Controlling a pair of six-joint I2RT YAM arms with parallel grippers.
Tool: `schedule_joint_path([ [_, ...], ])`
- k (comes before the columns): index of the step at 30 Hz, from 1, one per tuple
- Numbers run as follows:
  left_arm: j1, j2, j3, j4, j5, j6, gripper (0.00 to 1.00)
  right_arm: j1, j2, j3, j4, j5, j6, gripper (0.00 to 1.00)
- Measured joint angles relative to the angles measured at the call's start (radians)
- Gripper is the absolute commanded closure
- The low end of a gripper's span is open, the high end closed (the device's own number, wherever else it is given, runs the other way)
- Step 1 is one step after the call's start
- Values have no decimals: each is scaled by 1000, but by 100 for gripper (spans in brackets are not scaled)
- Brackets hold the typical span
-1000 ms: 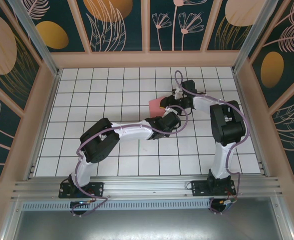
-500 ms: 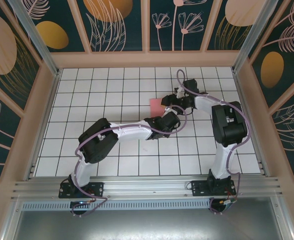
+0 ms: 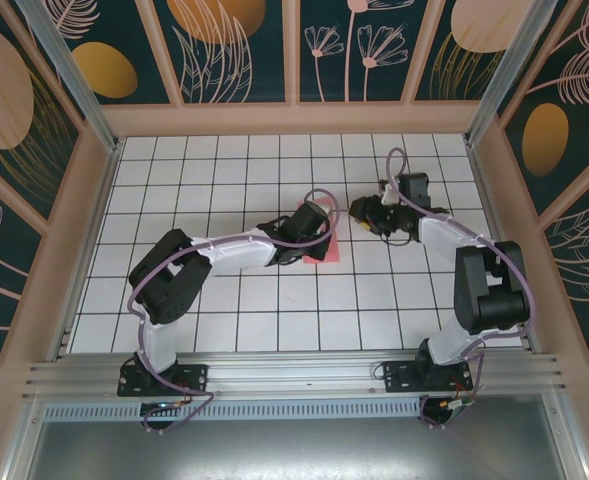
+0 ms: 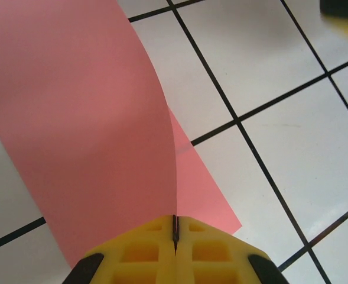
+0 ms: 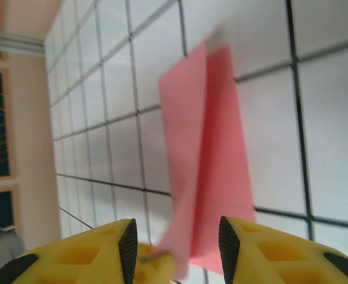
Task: Fold a paper plane with a square sheet of paper (fold left side to right side)
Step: Fold the triangle a second time at the center of the table.
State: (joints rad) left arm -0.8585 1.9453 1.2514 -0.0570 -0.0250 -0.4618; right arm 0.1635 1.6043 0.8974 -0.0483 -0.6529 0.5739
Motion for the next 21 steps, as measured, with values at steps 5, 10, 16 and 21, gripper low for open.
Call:
schedule_joint_path([
  [5,35,0,-28,31,88,-22,100,49,-6,-104,8,32,13,100],
  [10,55,-6,-39,31,124,-26,100,131,3,-132,9,60,13,100],
  [16,72,-20,-39,28,125,-21,100,181,60,-127,6,95,11,100],
  [21,82,-26,-39,21,122,-13,100,202,117,-89,-18,114,8,100],
])
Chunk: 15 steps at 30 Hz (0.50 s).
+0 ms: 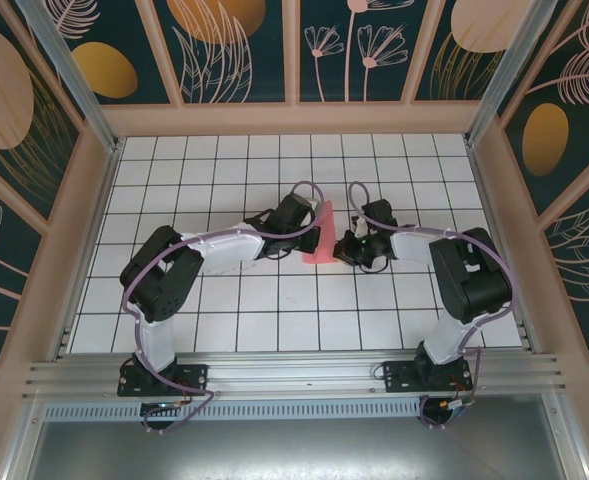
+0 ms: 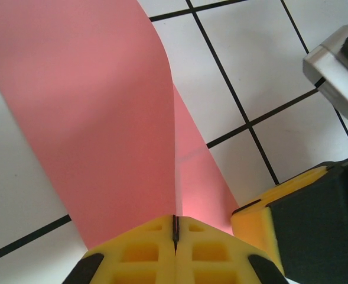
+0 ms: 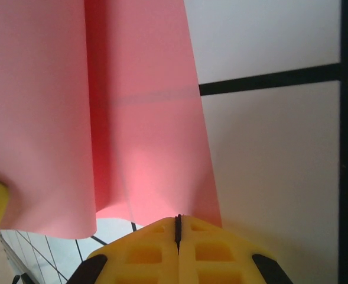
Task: Fold a paper plane with a square sheet of paper (fold left side to right side)
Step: Fold the triangle a second time at the center of the table.
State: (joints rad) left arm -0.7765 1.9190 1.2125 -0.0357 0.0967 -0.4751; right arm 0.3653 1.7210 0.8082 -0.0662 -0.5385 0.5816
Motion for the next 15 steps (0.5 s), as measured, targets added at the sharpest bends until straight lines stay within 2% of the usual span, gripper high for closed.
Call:
schedule_joint_path([
  [15,8,4,18,-75,-35,58,100,9,32,36,-47,27,-34,100],
])
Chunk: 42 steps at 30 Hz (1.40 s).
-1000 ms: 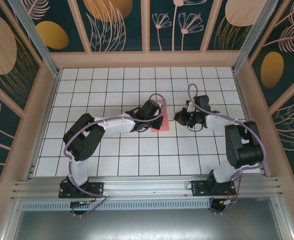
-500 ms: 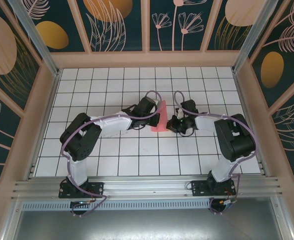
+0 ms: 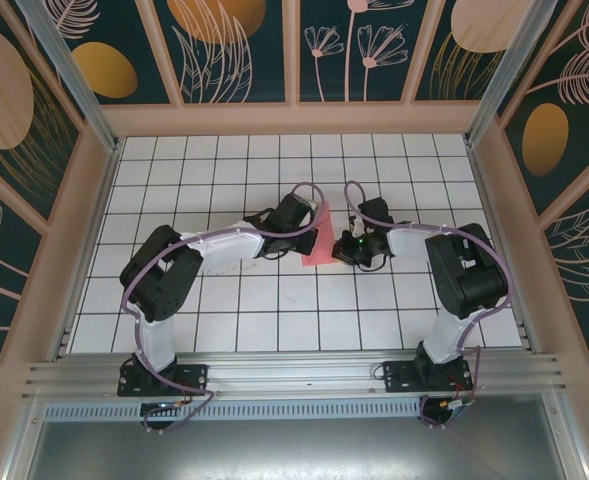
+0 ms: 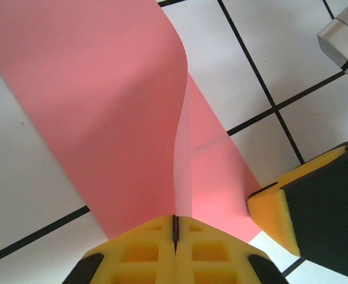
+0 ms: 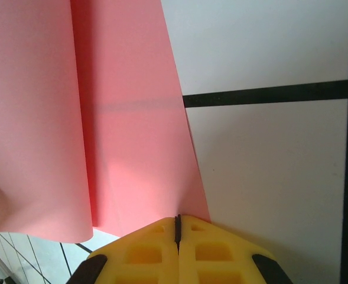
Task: Fold a paper plane with a square sheet of paper (fold left side to right side)
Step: Fold the triangle a second time at the center of the table.
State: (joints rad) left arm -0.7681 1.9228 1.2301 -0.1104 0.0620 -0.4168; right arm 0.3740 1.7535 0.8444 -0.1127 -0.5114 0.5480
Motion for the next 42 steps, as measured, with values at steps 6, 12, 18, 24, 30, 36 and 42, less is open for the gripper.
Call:
schedule_joint_path([
  [6,11,20,11,-7,-18,20,100,0,3,6,-9,0,-15,100],
  [12,21,43,21,-10,-22,34,100,0,4,8,-14,1,-19,100],
  [18,24,76,40,-10,-26,50,100,0,4,10,-18,3,-19,100],
  [24,28,89,48,-10,-37,55,100,0,4,11,-22,6,-22,100],
  [30,31,103,58,-10,-45,58,100,0,4,13,-24,7,-26,100],
  [36,31,117,59,-10,-45,58,100,1,4,13,-26,7,-27,100],
  [42,31,121,59,-6,-44,58,100,1,4,13,-26,8,-27,100],
])
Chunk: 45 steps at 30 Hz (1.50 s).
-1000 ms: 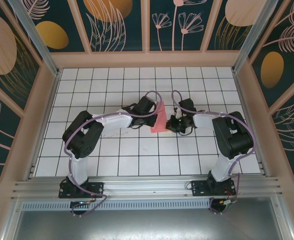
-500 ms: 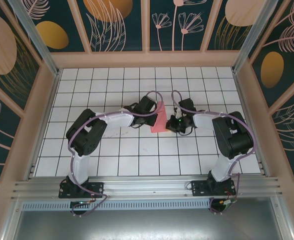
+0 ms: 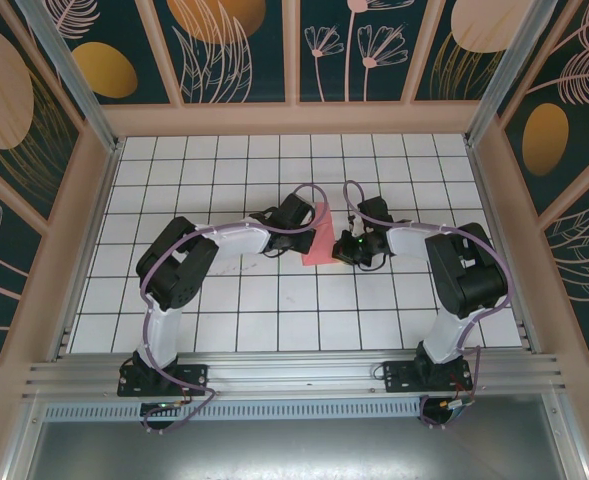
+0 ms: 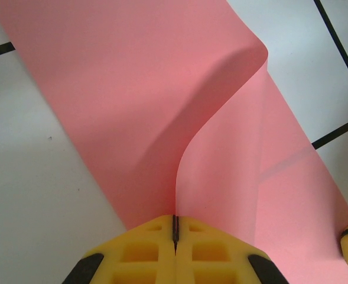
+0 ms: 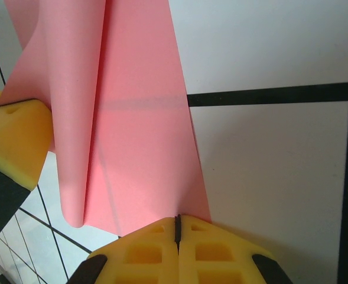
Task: Fold a paper plane with a square sheet of paper (fold left side to right side)
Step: Fold the triangle a second time at the center of the table.
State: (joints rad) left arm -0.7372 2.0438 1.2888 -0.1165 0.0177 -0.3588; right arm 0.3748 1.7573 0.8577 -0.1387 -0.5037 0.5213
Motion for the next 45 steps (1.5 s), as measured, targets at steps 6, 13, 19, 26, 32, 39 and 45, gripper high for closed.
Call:
schedule_joint_path([
  [6,0,0,0,1,0,0,100,0,0,0,0,0,0,100],
  [13,0,0,0,6,3,4,100,0,4,6,-7,-1,-9,100],
  [19,0,0,0,8,8,11,100,0,5,6,-8,-1,-14,100],
  [26,0,0,0,9,24,15,100,0,6,8,-9,-1,-16,100],
  [32,1,0,2,12,26,18,100,0,7,12,-16,-1,-18,100],
  [39,1,7,17,12,26,19,100,0,9,13,-18,-2,-18,100],
  [45,1,23,20,12,26,19,100,0,11,18,-24,-2,-18,100],
])
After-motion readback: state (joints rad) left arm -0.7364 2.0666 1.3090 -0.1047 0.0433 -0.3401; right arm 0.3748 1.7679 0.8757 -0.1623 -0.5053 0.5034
